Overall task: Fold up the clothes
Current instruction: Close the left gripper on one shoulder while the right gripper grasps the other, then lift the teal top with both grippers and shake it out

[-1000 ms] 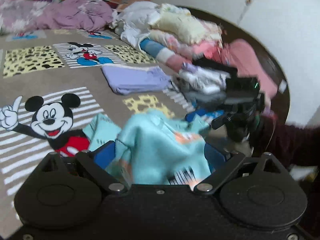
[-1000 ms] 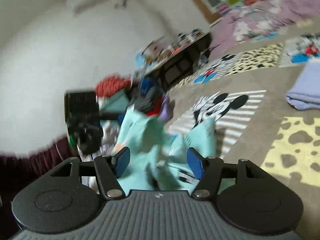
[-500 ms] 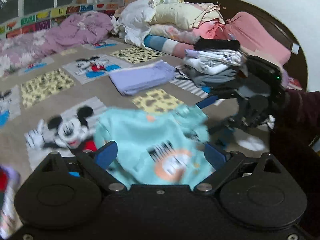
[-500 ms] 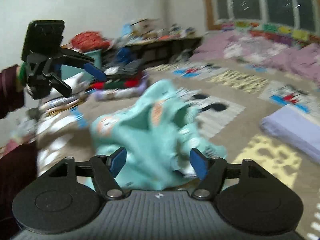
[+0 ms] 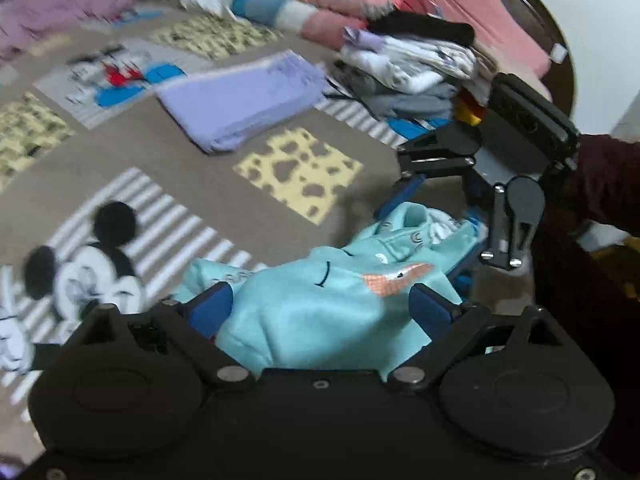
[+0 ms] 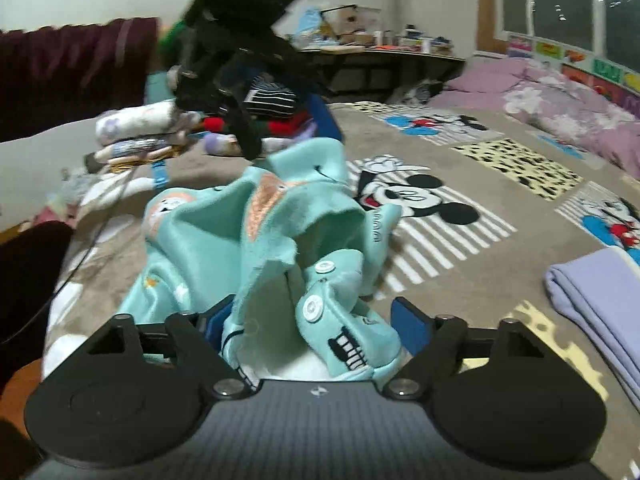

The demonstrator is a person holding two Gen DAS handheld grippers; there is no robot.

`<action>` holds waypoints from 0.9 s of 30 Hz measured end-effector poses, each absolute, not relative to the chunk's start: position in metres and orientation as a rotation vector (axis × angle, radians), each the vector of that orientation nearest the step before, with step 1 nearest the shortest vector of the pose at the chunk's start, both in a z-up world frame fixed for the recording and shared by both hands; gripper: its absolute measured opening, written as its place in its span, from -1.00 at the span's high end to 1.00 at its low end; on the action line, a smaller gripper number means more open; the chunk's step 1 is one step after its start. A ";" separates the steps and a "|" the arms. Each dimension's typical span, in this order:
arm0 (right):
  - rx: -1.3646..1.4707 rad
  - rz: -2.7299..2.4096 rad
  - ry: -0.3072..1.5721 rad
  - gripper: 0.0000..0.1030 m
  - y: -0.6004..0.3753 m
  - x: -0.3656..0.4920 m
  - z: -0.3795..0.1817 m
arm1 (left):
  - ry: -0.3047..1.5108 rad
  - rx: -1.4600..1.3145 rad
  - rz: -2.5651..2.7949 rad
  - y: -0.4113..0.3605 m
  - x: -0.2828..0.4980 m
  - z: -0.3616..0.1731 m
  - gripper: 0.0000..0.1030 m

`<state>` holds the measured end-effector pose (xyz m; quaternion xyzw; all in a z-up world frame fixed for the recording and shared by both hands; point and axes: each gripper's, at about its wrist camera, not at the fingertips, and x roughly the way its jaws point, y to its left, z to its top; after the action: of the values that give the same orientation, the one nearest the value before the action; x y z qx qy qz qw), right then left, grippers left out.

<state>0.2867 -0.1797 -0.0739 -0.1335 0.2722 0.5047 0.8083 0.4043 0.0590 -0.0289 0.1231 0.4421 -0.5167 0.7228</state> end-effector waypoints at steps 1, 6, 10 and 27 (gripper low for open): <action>-0.293 1.093 0.581 -0.41 -0.179 0.286 -0.074 | 0.994 0.277 -1.159 0.056 0.406 -0.030 -0.86; -0.346 1.111 0.577 -0.33 -0.183 0.278 -0.080 | 1.035 0.331 -1.206 0.047 0.401 -0.028 -0.65; -0.342 1.100 0.575 0.03 -0.187 0.272 -0.078 | 1.013 0.365 -1.189 0.053 0.380 -0.018 0.03; -0.461 0.951 0.475 0.66 -0.175 0.232 0.003 | 0.577 0.636 -0.815 0.058 0.266 0.051 0.79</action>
<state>0.2322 -0.1753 0.0030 -0.2180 0.2243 0.4494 0.8368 0.2663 0.0582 0.0512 0.2997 0.2719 -0.3841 0.8299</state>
